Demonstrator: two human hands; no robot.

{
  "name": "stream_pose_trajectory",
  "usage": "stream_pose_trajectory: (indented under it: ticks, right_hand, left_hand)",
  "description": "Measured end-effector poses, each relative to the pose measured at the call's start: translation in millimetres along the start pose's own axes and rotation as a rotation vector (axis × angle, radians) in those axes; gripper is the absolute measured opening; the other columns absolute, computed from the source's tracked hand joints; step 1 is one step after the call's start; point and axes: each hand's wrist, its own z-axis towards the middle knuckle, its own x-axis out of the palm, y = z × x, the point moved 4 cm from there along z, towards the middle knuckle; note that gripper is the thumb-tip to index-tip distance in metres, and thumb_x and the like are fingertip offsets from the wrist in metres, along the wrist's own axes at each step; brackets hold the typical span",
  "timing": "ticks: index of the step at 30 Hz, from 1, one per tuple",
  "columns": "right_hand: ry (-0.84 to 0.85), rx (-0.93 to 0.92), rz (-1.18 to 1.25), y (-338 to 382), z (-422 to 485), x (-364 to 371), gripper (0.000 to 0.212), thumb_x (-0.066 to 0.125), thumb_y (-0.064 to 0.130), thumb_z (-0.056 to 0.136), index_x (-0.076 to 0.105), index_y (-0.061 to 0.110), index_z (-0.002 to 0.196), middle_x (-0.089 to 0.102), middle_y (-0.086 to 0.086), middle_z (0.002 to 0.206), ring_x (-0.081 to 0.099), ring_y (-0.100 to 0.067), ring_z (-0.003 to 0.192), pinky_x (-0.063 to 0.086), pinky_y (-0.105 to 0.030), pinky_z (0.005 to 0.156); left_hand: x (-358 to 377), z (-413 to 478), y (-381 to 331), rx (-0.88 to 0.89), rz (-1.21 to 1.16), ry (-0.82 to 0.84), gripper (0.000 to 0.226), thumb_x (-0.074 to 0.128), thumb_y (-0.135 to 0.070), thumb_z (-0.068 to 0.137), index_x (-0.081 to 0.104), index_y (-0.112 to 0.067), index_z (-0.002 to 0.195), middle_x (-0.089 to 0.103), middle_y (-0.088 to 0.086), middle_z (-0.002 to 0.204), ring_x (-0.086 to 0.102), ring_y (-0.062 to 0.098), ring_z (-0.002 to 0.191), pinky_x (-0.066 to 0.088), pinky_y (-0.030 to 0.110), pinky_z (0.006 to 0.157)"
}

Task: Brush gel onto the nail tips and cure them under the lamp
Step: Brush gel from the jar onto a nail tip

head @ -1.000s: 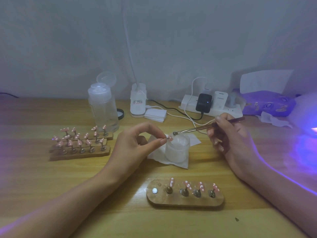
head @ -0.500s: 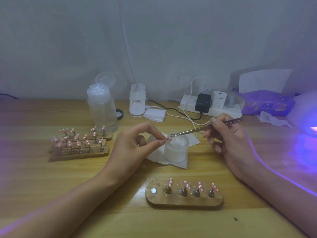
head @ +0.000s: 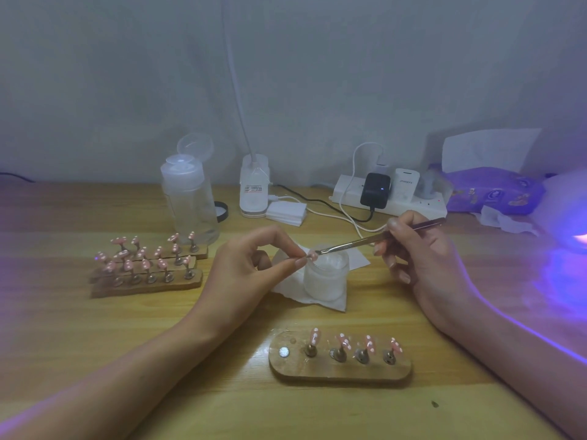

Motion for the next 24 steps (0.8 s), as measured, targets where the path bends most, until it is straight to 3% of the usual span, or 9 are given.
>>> stream_pose_trajectory:
  ticks: [12,24]
  right_hand:
    - [0.029,-0.022,0.013,1.0,0.5,-0.8,0.024,0.064,0.036,0.09,0.06,0.031,0.068,0.068,-0.003,0.07,0.054,-0.007,0.055,0.036,-0.015,0.042]
    - [-0.002,-0.022,-0.029,-0.6,1.6,-1.2,0.023,0.061,0.028,0.094,0.055,0.026,0.072,0.067,-0.004,0.067,0.048,-0.006,0.05,0.031,-0.013,0.039]
  left_hand:
    - [0.9,-0.7,-0.5,0.003,0.024,0.019,0.011,0.076,-0.017,0.085,0.068,-0.013,0.078,0.053,-0.028,0.05,0.033,0.002,0.042,0.028,0.007,0.047]
    - [0.8,-1.2,1.4,-0.041,0.041,0.019,0.012,0.076,-0.012,0.085,0.068,-0.012,0.076,0.059,-0.026,0.056,0.04,0.001,0.042,0.03,0.007,0.045]
